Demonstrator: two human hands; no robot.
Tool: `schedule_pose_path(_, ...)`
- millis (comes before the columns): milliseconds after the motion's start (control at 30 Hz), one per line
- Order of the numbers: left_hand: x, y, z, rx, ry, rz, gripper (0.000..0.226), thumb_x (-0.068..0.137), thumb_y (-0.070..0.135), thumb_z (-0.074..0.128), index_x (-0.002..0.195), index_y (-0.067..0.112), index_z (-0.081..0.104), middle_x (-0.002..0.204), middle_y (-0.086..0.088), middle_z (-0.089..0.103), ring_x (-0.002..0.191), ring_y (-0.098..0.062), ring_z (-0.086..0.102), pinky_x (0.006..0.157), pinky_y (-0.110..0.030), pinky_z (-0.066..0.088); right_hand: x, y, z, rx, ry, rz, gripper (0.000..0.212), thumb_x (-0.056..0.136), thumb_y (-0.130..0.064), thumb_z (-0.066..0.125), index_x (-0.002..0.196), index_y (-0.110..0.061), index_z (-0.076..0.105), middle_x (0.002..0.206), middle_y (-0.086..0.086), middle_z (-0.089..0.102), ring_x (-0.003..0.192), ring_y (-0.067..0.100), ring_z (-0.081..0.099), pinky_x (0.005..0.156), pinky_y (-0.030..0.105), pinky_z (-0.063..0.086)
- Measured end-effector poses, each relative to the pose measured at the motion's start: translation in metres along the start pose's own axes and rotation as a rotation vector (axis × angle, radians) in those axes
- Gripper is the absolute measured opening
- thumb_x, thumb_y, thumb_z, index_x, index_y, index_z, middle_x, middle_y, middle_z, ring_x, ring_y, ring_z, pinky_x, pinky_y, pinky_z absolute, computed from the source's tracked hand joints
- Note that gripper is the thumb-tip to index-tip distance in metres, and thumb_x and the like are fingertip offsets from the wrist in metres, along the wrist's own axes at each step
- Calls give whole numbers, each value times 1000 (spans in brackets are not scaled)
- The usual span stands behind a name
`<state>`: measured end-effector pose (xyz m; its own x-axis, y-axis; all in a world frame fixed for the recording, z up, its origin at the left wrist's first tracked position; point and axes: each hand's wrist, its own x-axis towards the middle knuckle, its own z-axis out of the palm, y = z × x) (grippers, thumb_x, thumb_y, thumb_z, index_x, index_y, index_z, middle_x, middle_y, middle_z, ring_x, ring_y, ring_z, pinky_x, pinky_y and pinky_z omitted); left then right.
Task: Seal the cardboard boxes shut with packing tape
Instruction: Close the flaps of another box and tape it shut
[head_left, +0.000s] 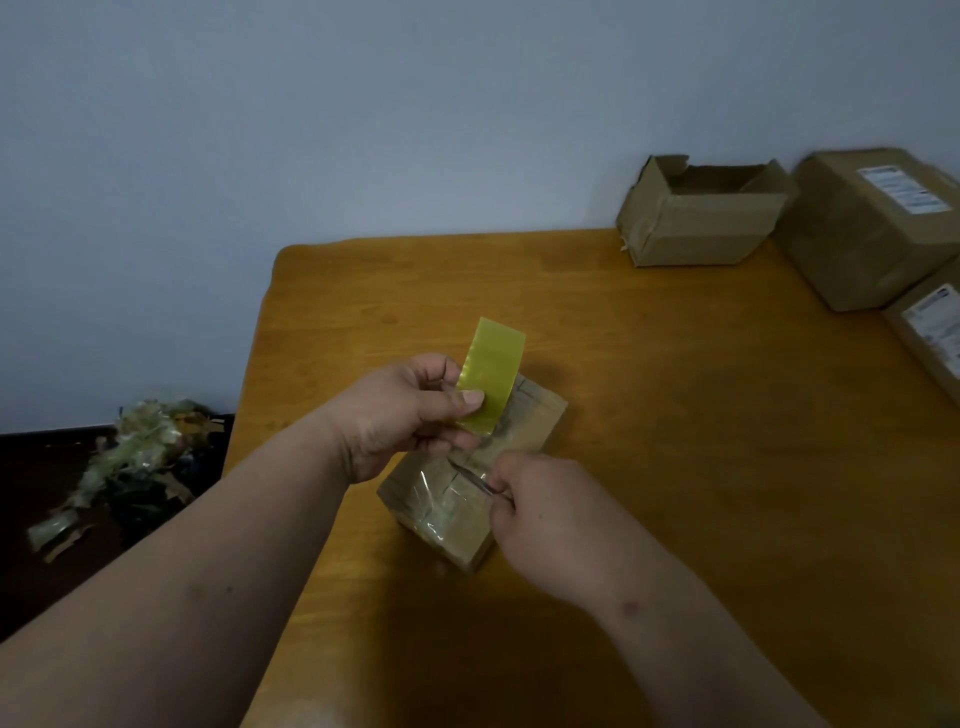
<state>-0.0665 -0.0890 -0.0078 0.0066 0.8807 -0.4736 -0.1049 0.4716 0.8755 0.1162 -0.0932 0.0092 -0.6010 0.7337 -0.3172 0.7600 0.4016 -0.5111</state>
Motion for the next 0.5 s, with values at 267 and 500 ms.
schedule_pose_path(267,2,3,4,6,-31,-16,38,71,27,72,103,14,55,90,-9,73,79,-22,72,61,-23,49,2,-12,-1,-44,9,10,12,94,-21,58,105,-23,58,83,-5,51,73,14,45,50,17,25)
schedule_pose_path(500,4,-4,-1,-158,-12,-38,48,73,30,69,117,16,58,115,-14,71,85,-26,74,72,-28,56,3,3,-5,-72,16,47,13,92,-26,59,104,-23,55,94,0,54,81,16,49,64,25,34)
